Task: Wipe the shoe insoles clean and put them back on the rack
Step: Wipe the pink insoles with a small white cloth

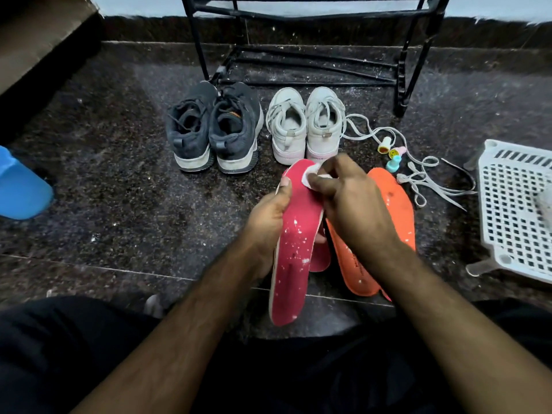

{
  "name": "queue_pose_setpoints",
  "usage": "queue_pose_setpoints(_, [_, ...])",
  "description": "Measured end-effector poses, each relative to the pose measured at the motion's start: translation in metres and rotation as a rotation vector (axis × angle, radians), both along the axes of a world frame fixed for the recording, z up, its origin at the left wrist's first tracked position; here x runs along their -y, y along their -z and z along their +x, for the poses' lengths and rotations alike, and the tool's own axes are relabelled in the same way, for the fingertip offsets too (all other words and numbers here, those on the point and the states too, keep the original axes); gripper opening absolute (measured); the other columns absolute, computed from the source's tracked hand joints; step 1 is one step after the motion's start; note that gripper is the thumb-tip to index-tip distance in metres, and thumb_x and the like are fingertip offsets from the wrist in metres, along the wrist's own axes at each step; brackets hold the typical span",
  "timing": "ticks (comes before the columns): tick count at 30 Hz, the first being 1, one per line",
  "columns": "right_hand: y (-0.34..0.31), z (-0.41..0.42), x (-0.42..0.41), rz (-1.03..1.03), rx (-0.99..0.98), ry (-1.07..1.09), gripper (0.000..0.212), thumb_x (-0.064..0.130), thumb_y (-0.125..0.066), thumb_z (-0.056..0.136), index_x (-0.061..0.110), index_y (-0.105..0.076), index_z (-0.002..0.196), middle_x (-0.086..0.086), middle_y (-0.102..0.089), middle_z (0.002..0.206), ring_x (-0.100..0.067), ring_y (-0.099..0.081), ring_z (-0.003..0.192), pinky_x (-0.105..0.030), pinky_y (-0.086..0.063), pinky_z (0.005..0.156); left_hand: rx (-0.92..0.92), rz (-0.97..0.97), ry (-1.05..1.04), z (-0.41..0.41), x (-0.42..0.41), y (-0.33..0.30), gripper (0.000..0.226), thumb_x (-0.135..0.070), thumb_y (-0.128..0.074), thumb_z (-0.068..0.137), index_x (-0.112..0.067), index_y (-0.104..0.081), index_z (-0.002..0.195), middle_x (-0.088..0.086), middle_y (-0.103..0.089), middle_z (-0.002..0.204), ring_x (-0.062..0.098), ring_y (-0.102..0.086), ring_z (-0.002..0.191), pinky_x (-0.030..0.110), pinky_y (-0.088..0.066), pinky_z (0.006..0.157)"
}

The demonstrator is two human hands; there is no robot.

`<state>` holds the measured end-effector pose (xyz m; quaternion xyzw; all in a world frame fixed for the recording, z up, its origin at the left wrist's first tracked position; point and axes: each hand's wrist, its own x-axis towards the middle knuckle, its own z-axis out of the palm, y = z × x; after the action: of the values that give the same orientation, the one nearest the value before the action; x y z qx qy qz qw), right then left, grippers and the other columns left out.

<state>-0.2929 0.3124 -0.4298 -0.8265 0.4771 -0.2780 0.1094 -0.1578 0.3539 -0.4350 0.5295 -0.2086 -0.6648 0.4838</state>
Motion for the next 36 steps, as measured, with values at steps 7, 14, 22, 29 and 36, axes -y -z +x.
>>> queue_pose_setpoints(7, [0.011, 0.005, 0.0, 0.022, -0.029, -0.068, 0.021, 0.022, -0.059, 0.094, 0.012, -0.067, 0.111, -0.005, -0.057, 0.105, -0.023, -0.059, 0.093, -0.038, -0.05, 0.083, -0.109, 0.043, 0.034, -0.002, -0.002, -0.002, 0.057, -0.048, -0.034, 0.105, 0.0, -0.059, 0.125, 0.015, -0.069, 0.073, 0.023, -0.068, 0.054, 0.03, -0.056, 0.051])
queue_pose_setpoints(14, [0.005, 0.016, -0.032, 0.115, 0.048, -0.288, 0.019, 0.01, -0.058, 0.091, 0.005, -0.073, 0.101, -0.013, -0.059, 0.105, -0.027, -0.061, 0.09, -0.027, -0.046, 0.079, -0.316, 0.059, 0.105, 0.007, 0.0, -0.001, 0.075, -0.062, -0.027, 0.101, -0.001, -0.058, 0.131, 0.02, -0.07, 0.104, 0.028, -0.071, 0.088, 0.036, -0.061, 0.075])
queue_pose_setpoints(22, [0.004, 0.021, -0.024, 0.181, 0.239, -0.131, 0.023, 0.015, -0.066, 0.083, 0.01, -0.077, 0.103, -0.006, -0.062, 0.096, -0.021, -0.063, 0.091, -0.029, -0.048, 0.085, -0.369, -0.006, 0.083, 0.012, 0.0, 0.005, 0.065, -0.055, -0.028, 0.103, -0.003, -0.066, 0.113, 0.019, -0.074, 0.092, 0.028, -0.073, 0.081, 0.036, -0.061, 0.075])
queue_pose_setpoints(29, [0.007, 0.016, -0.015, 0.23, 0.434, 0.028, 0.022, 0.011, -0.071, 0.082, 0.021, -0.077, 0.101, 0.003, -0.065, 0.084, -0.008, -0.061, 0.074, -0.017, -0.045, 0.069, -0.357, 0.017, 0.129, 0.004, -0.002, 0.006, 0.069, -0.057, -0.029, 0.102, 0.0, -0.061, 0.127, 0.021, -0.072, 0.106, 0.03, -0.071, 0.094, 0.04, -0.054, 0.093])
queue_pose_setpoints(36, [0.005, 0.027, -0.039, 0.201, 0.363, -0.123, 0.02, 0.014, -0.07, 0.081, 0.033, -0.074, 0.085, 0.0, -0.054, 0.076, -0.016, -0.054, 0.069, -0.031, -0.043, 0.067, -0.356, 0.043, 0.033, 0.01, 0.005, 0.01, 0.062, -0.053, -0.034, 0.101, -0.001, -0.063, 0.119, 0.021, -0.062, 0.122, 0.027, -0.064, 0.101, 0.034, -0.053, 0.095])
